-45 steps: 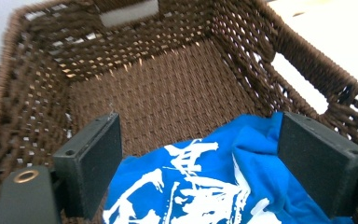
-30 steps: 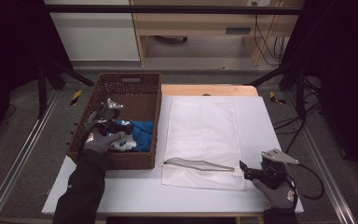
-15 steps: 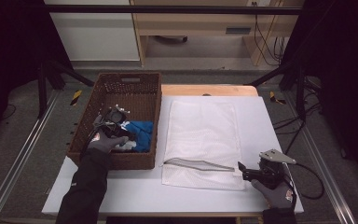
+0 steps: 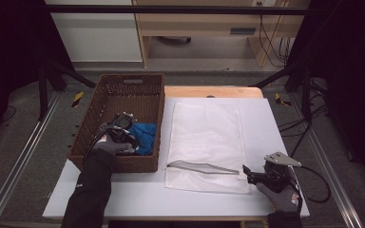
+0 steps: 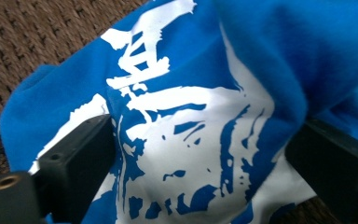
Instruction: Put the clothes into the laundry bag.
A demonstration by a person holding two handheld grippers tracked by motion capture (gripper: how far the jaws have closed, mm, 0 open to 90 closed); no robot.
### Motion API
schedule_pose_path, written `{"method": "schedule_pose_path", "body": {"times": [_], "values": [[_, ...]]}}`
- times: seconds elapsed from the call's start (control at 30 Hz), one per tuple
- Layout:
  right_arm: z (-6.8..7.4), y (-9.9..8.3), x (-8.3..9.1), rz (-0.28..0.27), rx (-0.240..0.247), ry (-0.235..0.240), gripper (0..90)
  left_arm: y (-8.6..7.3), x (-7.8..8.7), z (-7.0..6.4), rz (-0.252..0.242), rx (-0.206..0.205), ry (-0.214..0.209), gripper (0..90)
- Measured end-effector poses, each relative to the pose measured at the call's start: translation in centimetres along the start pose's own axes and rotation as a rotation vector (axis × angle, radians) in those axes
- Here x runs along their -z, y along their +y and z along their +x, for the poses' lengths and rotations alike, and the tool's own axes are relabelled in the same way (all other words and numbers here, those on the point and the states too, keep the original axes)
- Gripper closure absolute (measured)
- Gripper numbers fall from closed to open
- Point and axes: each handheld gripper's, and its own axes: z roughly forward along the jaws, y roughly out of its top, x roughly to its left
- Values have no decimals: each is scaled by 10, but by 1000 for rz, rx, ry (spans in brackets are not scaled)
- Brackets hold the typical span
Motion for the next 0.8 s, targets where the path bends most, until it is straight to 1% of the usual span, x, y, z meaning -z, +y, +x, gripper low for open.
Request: {"method": "schedule_pose_path", "body": {"times": [0.03,0.13,0.17,0.2,0.23,0.27,0.33,0.4,0.43,0.5,0.53,0.57,0.6,0.63,0.67,0.7,0.73,0.77,0.8], "values": [[0,0,0,-3,7,-4,60,0,0,0,4,0,-4,108],[0,0,0,-4,6,-5,60,0,-2,0,28,-1,-22,183],[-1,0,0,-4,6,-6,60,0,-3,0,39,15,-29,214],[-1,0,0,-4,6,-6,60,0,-3,0,39,15,-29,257],[-1,0,0,-6,11,-6,60,0,-3,1,46,25,-42,257],[-2,0,0,-8,14,-9,61,0,-3,1,41,27,-48,318],[-1,0,1,-8,6,-5,61,0,-2,0,44,19,-43,387],[-1,0,2,-8,2,-3,62,0,-2,-1,40,20,-36,462],[-2,0,1,-11,7,-6,62,0,-2,-1,42,12,-29,462],[-2,0,2,-7,-1,-2,63,0,-2,-1,39,12,-28,517],[-2,0,2,-8,-2,-3,64,0,0,0,28,23,-28,564],[-3,0,2,-10,-3,-3,64,-1,0,0,20,26,-27,588],[-3,0,2,-10,-3,-3,64,-1,0,0,20,26,-27,609],[-4,0,2,-13,7,-9,64,-1,1,0,12,27,-25,609],[-4,0,2,-14,6,-7,65,-2,4,2,-21,42,-38,652],[-4,0,2,-14,4,-7,65,-2,4,2,-21,42,-38,666],[-4,0,2,-11,0,-5,65,-3,8,4,-63,63,-56,677],[-5,-1,2,-11,-1,-8,65,-4,10,5,-86,68,-63,685],[-5,-1,2,-11,-1,-8,65,-4,10,5,-86,68,-63,690]]}}
